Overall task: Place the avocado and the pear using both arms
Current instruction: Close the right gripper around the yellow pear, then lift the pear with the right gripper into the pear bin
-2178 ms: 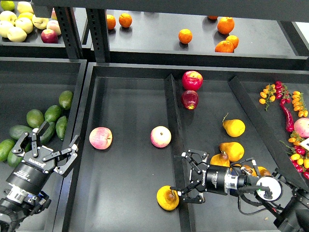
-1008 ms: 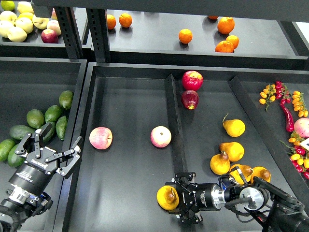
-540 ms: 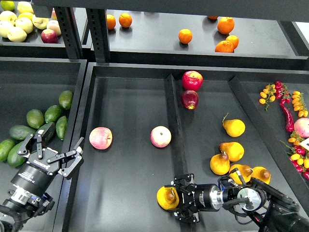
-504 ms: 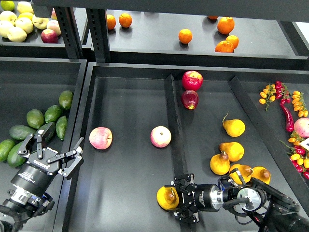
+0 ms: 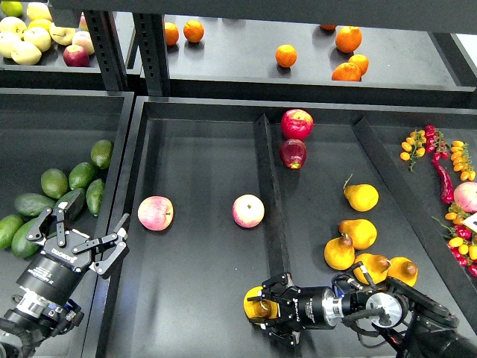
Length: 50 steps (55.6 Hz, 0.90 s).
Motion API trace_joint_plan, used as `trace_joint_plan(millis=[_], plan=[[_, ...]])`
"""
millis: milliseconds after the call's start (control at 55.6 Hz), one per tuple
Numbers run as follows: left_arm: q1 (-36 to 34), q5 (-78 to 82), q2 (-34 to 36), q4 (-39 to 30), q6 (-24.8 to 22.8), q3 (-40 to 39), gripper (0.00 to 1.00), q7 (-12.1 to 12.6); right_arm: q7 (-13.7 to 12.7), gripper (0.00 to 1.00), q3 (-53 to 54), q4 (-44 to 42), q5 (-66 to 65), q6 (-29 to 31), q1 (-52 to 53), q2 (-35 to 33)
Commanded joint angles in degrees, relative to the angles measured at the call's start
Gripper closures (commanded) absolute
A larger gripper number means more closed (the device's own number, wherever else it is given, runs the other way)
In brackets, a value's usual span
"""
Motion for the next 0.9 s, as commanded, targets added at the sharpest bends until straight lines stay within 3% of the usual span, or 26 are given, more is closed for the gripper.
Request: trace_joint_plan(millis=[0, 306, 504, 684, 882], plan=[[0.0, 0.0, 0.0, 0.0, 0.0, 0.0, 0.0, 0.0, 0.0, 0.84, 1.8, 0.8, 0.6, 0.0, -0.2, 0.0], [0.0, 0.0, 0.0, 0.0, 0.0, -0.2, 0.0, 0.0, 0.0, 0.86, 7.8, 10.8, 5.6, 0.0, 0.0, -1.4], [0.2, 0.0, 0.0, 0.3, 0.0, 0.0, 0.0, 0.0, 0.0, 0.85, 13.9, 16.2, 7.2, -0.5, -0.9, -7.9], [0.3, 0.0, 0.0, 0.3, 0.0, -0.2, 0.0, 0.0, 0.0, 0.85, 14.1, 16.6, 7.2, 0.0, -4.2, -14.9], [0.8, 0.0, 0.0, 0.3, 0.0, 0.0, 0.0, 0.0, 0.0, 0.83, 14.1, 13.0, 6.7, 0.0, -10.0, -16.9]])
